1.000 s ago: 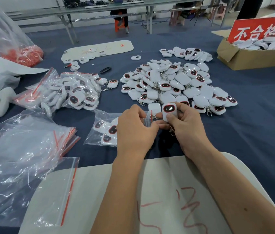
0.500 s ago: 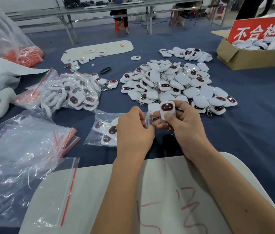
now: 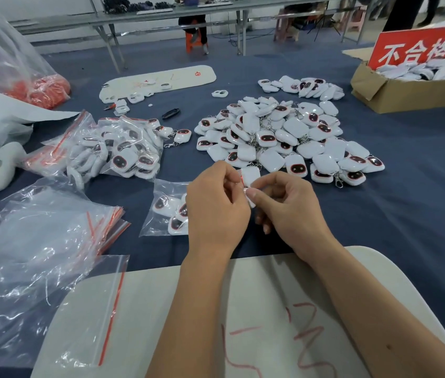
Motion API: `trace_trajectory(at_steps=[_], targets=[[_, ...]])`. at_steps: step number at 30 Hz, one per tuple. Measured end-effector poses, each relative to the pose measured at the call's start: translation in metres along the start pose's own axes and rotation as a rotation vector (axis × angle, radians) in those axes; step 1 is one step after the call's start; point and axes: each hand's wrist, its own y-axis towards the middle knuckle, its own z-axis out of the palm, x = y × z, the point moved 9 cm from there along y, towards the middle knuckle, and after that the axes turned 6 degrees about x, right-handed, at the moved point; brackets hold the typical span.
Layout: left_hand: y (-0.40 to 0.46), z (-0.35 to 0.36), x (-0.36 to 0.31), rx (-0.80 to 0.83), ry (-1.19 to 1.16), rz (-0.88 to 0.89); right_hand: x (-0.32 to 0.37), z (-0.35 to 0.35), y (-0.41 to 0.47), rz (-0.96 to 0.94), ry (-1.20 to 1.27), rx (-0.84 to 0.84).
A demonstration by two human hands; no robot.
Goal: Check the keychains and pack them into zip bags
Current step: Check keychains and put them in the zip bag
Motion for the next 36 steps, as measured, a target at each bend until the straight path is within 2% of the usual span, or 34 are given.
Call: trace_trajectory(at_steps=[4,8,10,13,14,17,18,20,21,22,23,25,27,28,30,33,35,36], targets=[[0.000,-0.011,-0.007,-0.082,-0.020,0.052,0.013,0.019,-0.005,-0.057,0.221,0.210],[-0.001,-0.022,-0.012,-0.172,-0.001,0.083,0.017,0.053,-0.016,-0.058,0.036,0.509],[-0.003,-0.025,-0.015,-0.199,-0.002,0.095,0.015,0.052,-0.014,-0.065,-0.033,0.435],[-0.003,-0.027,-0.015,-0.231,-0.027,0.094,0.016,0.021,-0.008,-0.156,-0.107,0.111],[-0.003,-0.027,-0.014,-0.234,-0.033,0.087,0.018,0.017,-0.007,-0.185,-0.150,0.096],[-0.003,-0.024,-0.013,-0.222,-0.032,0.080,0.022,0.040,-0.012,-0.215,-0.269,0.276],[-0.003,-0.022,-0.013,-0.213,-0.034,0.079,0.023,0.039,-0.013,-0.228,-0.280,0.243],[-0.003,-0.016,-0.008,-0.186,-0.047,0.064,0.029,0.018,-0.014,-0.277,-0.366,0.004],[-0.002,-0.013,-0.006,-0.167,-0.055,0.052,0.033,0.007,-0.014,-0.296,-0.493,-0.120],[-0.002,-0.008,-0.005,-0.145,-0.061,0.040,0.037,0.002,-0.013,-0.302,-0.650,-0.175],[-0.003,-0.004,-0.004,-0.123,-0.068,0.033,0.035,0.007,-0.008,-0.283,-0.795,-0.115],[-0.005,0.005,-0.007,-0.070,-0.095,0.034,0.015,0.025,0.001,-0.124,-1.006,0.160],[-0.006,0.016,-0.008,-0.004,-0.141,0.037,-0.002,0.038,0.002,-0.020,-1.105,0.336],[-0.007,0.021,-0.009,0.030,-0.155,0.038,-0.003,0.042,0.002,-0.014,-1.104,0.372],[-0.008,0.030,-0.009,0.081,-0.167,0.036,0.010,0.040,0.001,-0.078,-0.997,0.301],[-0.009,0.036,-0.007,0.095,-0.220,-0.005,0.039,0.028,-0.006,-0.298,-1.063,-0.017],[-0.010,0.042,-0.002,0.126,-0.250,-0.042,0.031,0.009,-0.004,-0.172,-0.979,-0.148],[-0.010,0.047,0.001,0.168,-0.253,-0.064,0.022,0.003,-0.002,-0.088,-0.939,-0.154]])
